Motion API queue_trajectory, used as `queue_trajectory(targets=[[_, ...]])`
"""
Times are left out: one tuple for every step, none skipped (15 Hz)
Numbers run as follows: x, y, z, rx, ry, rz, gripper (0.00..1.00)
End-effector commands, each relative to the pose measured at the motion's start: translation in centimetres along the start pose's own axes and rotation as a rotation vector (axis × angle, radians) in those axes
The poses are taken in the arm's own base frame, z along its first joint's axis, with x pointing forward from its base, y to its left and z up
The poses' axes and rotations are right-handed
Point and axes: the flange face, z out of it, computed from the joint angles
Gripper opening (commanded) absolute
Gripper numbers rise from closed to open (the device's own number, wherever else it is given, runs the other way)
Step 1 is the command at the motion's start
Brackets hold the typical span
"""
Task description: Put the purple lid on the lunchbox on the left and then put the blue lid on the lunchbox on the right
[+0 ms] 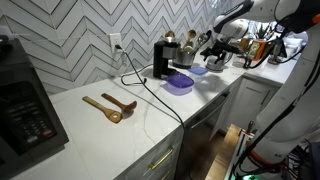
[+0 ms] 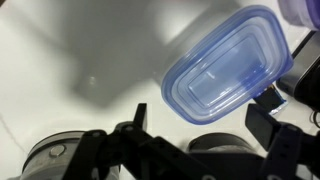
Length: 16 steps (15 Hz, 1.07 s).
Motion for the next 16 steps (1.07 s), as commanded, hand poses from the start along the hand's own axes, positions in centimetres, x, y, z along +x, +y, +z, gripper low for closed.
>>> queue_trajectory(targets=[[-3.0, -1.6, -4.0, -0.022, -0.065, -0.085, 1.00], [-3.9, -2.1, -5.1, -0.032, -0.099, -0.113, 1.00], [-4.6, -2.4, -6.1, -0.046, -0.120, -0.136, 1.00], [-5.4, -2.9, -7.2, -0.052, -0.145, -0.164, 1.00], [-6.1, -3.2, -8.3, -0.063, -0.154, -0.188, 1.00], [-6.8, -3.6, -9.3, -0.077, -0.165, -0.207, 1.00], [-7.5, -4.0, -10.2, -0.088, -0.170, -0.227, 1.00], [-8.2, -4.4, -11.1, -0.101, -0.172, -0.244, 1.00], [-8.8, -4.8, -11.9, -0.110, -0.171, -0.259, 1.00], [-9.3, -5.2, -12.5, -0.116, -0.166, -0.277, 1.00], [-9.9, -5.7, -13.2, -0.126, -0.159, -0.293, 1.00], [-10.4, -6.1, -13.8, -0.132, -0.150, -0.309, 1.00], [-10.9, -6.5, -14.2, -0.141, -0.139, -0.322, 1.00], [-8.8, -6.1, -13.7, -0.118, -0.142, -0.311, 1.00], [-9.3, -6.5, -14.1, -0.122, -0.133, -0.323, 1.00], [-9.6, -6.7, -14.4, -0.124, -0.129, -0.330, 1.00]])
